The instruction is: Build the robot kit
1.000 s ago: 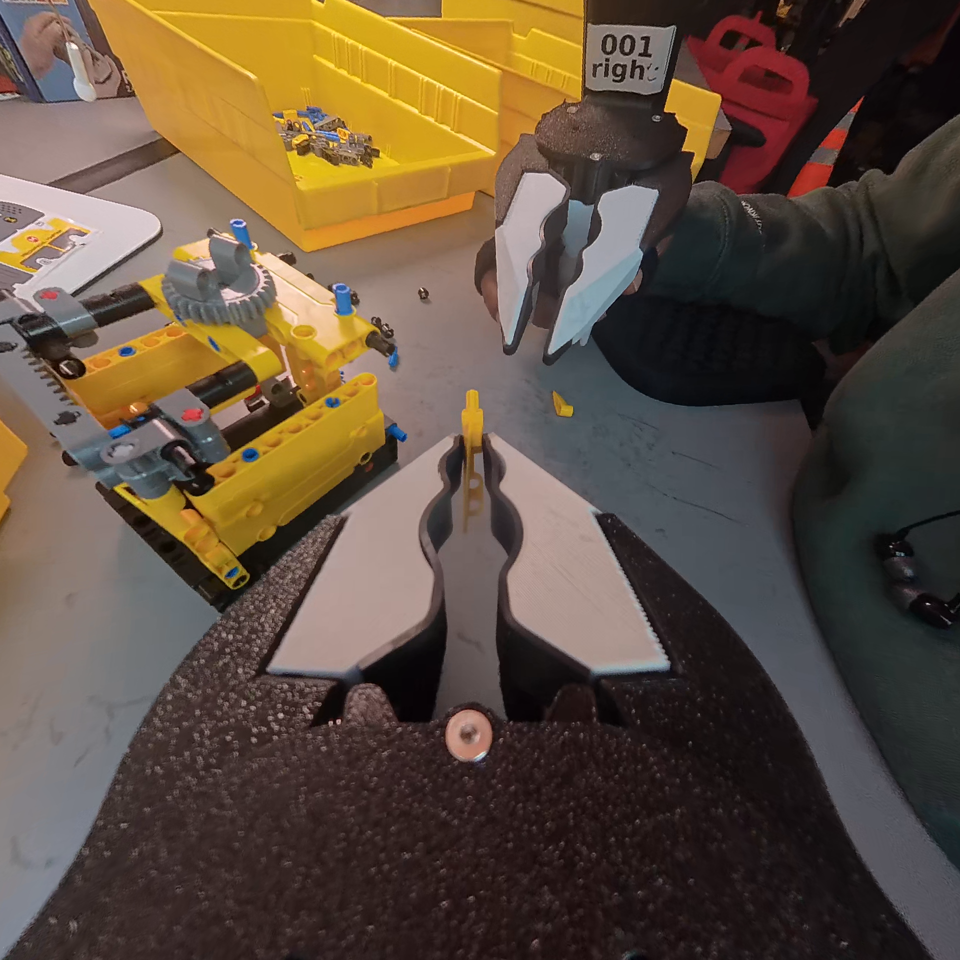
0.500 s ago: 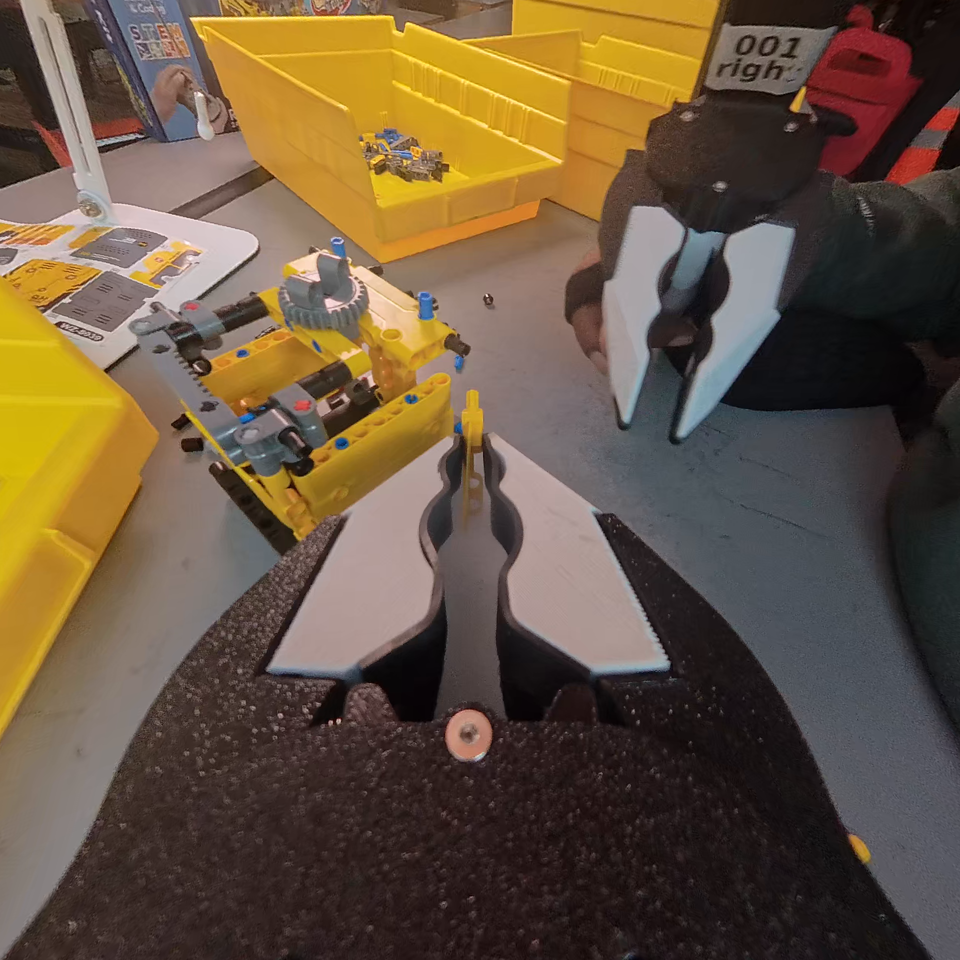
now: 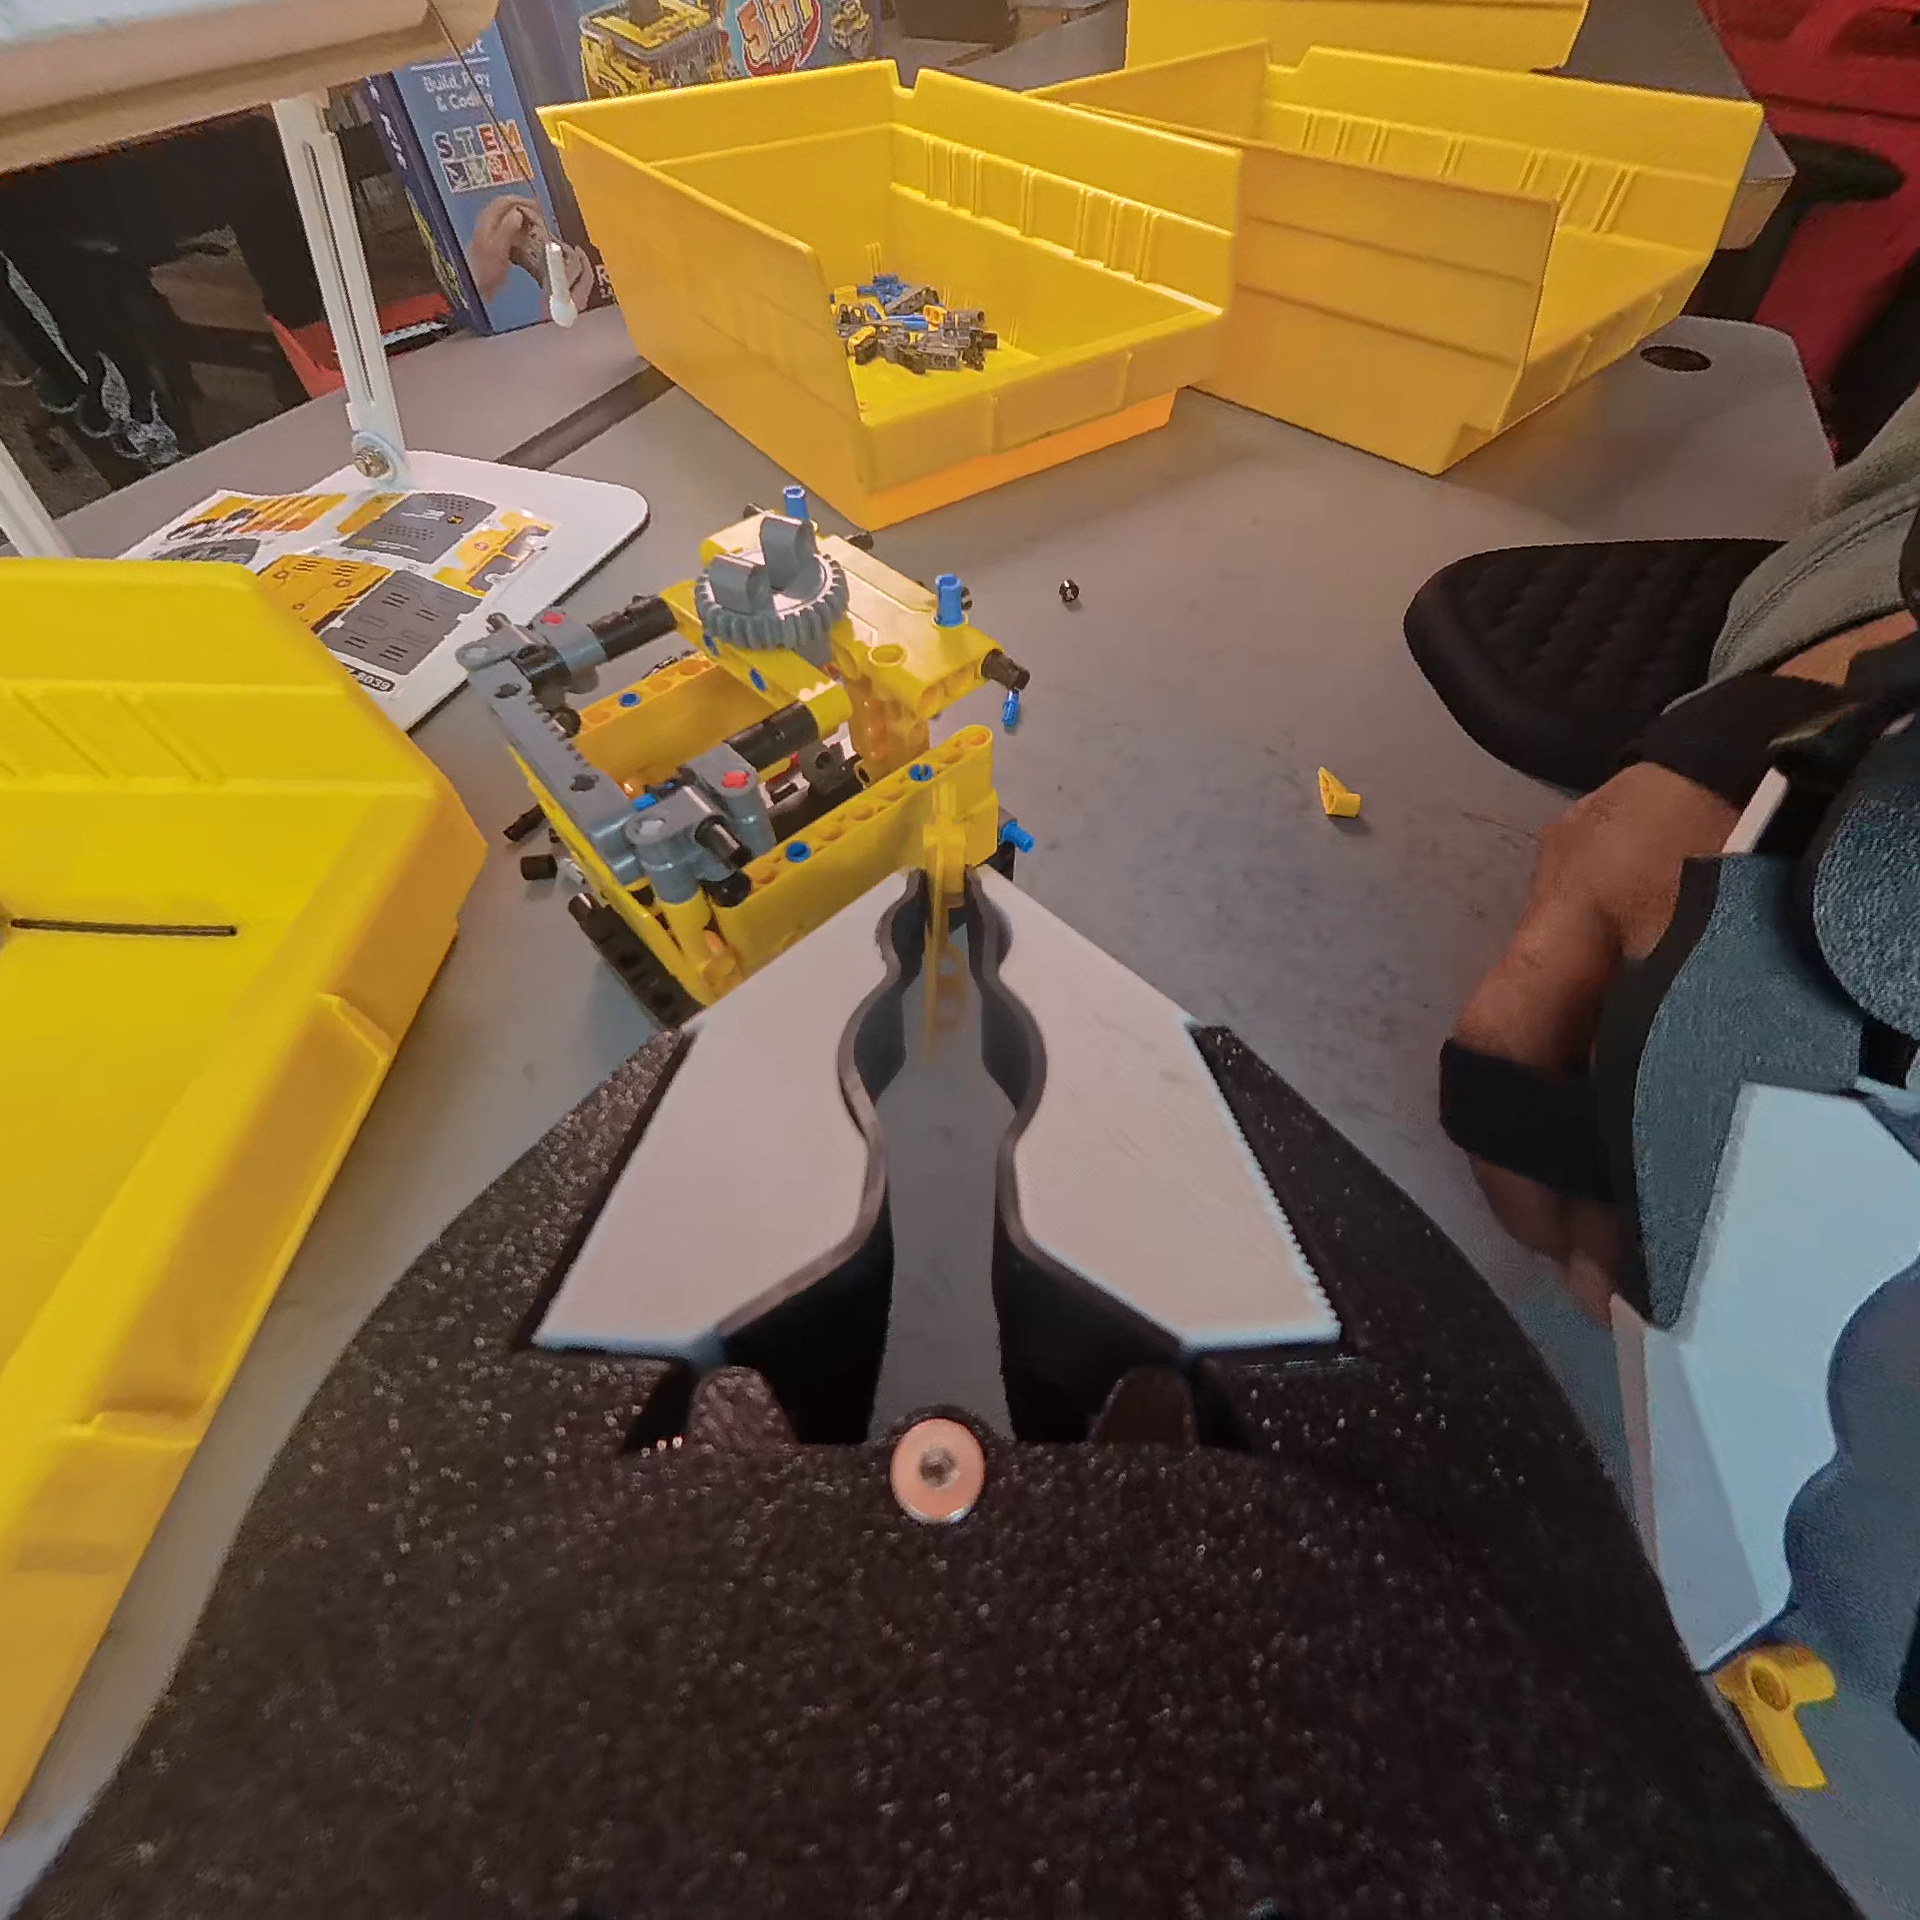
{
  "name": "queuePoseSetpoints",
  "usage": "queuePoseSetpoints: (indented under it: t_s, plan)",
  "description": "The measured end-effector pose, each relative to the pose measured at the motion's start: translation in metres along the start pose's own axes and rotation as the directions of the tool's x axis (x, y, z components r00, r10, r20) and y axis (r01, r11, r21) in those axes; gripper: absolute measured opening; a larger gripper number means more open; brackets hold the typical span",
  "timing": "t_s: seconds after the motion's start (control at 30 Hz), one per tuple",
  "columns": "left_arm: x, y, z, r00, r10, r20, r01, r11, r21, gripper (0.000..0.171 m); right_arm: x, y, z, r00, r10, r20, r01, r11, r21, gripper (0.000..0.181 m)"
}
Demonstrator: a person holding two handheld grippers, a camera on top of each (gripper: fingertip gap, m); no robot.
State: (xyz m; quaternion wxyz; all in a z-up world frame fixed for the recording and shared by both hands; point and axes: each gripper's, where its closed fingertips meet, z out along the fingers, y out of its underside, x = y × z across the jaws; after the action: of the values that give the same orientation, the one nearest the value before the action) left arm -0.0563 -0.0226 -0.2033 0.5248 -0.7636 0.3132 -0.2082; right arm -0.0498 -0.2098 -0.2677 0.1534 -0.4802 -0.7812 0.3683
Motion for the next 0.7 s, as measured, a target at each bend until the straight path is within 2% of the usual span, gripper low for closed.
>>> queuePoseSetpoints:
  t_s: [0.13, 0.23, 0.4, 0.57, 0.7]
  plan:
    - [0.003, -0.001, -0.001, 1.0, 0.006, -0.004, -0.006, 1.0, -0.001, 0.006, 0.006, 0.001, 0.005, 0.999, -0.032, -0.017, 0.031, 0.998, -0.048, 0.012]
    - [0.006, 0.0, 0.0, 1.0, -0.003, -0.02, 0.003, 1.0, -0.011, 0.006, 0.006, 0.007, -0.001, 0.997, -0.08, -0.018, 0.079, 0.996, -0.048, 0.011]
    - [0.022, 0.007, 0.004, 0.991, -0.063, -0.117, 0.056, 0.996, -0.069, 0.006, 0.034, 0.035, -0.044, 0.978, -0.173, -0.121, 0.164, 0.983, -0.077, 0.01]
    - [0.039, 0.015, 0.009, 0.981, -0.073, -0.178, 0.048, 0.988, -0.144, 0.006, 0.069, 0.063, -0.095, 0.928, -0.2, -0.313, 0.172, 0.978, -0.116, 0.01]
    - [0.053, 0.033, 0.015, 0.964, -0.118, -0.24, 0.058, 0.968, -0.245, 0.006, 0.076, 0.085, -0.1, 0.904, -0.209, -0.372, 0.151, 0.972, -0.179, 0.011]
